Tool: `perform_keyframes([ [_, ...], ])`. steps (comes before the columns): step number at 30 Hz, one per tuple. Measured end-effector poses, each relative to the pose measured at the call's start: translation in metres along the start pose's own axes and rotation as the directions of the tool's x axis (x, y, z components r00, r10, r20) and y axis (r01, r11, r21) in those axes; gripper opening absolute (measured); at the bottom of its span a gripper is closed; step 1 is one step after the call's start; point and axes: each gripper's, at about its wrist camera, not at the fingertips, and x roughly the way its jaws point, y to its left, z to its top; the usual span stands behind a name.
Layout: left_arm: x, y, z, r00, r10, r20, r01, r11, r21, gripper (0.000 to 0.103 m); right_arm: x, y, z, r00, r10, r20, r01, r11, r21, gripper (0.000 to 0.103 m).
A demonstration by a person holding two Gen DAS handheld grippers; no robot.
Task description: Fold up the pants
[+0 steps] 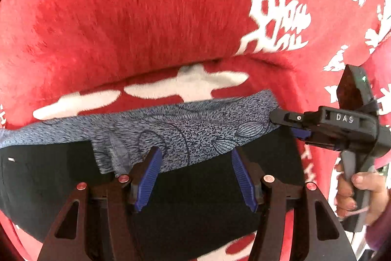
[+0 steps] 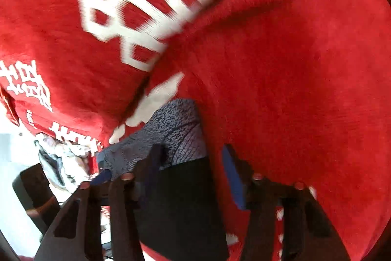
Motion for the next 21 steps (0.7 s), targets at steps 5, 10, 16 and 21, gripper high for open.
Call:
perform_keyframes([
  [5, 0.007, 0.017, -0.02, 0.999, 0.05, -0.016, -0.05, 0.999, 0.021, 0.061, -0.008, 0.029, -0.006, 1.0, 0.025, -0.018, -0.026, 0.998, -0.06, 0.039],
  [10, 0.005, 0.008, -0.034, 0.994, 0.106, -0.001, -0.105, 0.983, 0.148, 0.061, 0.01, 0.046, -0.006, 0.97, -0.242, 0.021, 0.241, 0.953, -0.183, 0.052],
  [16, -0.02, 0.03, -0.04, 0.993, 0.117, -0.01, -0.116, 0.99, 0.075, 0.061, -0.009, 0.082, -0.028, 0.923, -0.361, 0.129, 0.383, 0.888, -0.254, 0.061],
  [21, -0.037, 0.07, -0.057, 0.985, 0.17, -0.029, -0.17, 0.985, -0.008, 0.071, -0.033, 0.118, -0.06, 0.941, -0.293, 0.171, 0.334, 0.888, -0.315, 0.062],
])
